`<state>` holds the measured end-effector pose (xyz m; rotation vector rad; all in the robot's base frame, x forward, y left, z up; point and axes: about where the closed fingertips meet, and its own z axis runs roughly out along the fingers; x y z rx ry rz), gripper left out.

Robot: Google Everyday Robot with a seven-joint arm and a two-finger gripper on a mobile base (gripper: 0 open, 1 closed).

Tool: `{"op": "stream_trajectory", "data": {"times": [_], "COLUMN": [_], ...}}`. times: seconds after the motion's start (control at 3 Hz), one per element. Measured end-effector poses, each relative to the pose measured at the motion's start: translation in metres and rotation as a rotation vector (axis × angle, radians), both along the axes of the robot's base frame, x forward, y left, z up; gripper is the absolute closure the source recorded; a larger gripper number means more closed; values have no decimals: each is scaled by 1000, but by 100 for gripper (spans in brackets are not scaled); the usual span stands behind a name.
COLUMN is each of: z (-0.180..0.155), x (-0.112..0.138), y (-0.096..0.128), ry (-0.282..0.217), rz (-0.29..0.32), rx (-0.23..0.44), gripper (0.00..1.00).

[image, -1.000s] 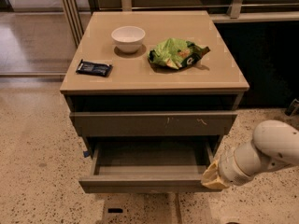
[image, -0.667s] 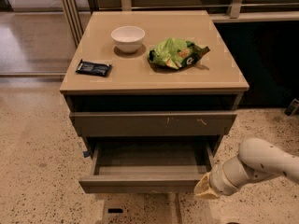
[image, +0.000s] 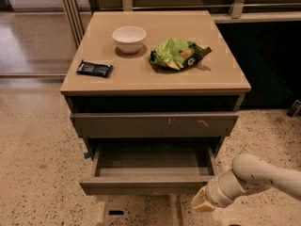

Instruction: Close middle drawer

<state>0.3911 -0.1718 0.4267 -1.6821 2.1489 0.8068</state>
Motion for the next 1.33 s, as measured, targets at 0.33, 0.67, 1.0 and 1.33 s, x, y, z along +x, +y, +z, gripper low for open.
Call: {"op": "stream_trajectory", "data": {"times": [0.33, 0.67, 1.0, 1.33], "z": [-12, -25, -32, -32], "x": [7, 23, 43, 65], "y": [-1, 1, 1, -1], "ry": [-70, -220, -375, -509], "rz": [15, 38, 32, 15], "rx": [-6, -7, 21, 53], "gripper": [100, 100, 100, 100]}}
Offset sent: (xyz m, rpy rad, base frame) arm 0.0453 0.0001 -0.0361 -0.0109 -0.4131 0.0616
